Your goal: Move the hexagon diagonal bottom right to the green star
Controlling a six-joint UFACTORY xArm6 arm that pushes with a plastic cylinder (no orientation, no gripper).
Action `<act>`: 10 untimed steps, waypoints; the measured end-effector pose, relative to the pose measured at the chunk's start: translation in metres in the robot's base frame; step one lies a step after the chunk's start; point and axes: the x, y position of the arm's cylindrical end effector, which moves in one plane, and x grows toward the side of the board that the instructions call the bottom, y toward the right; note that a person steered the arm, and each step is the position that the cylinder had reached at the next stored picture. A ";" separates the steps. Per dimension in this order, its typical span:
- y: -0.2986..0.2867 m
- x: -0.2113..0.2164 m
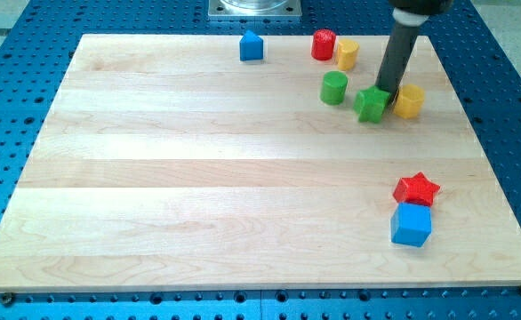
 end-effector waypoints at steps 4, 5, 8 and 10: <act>0.007 0.047; 0.012 0.026; 0.040 0.003; 0.053 0.052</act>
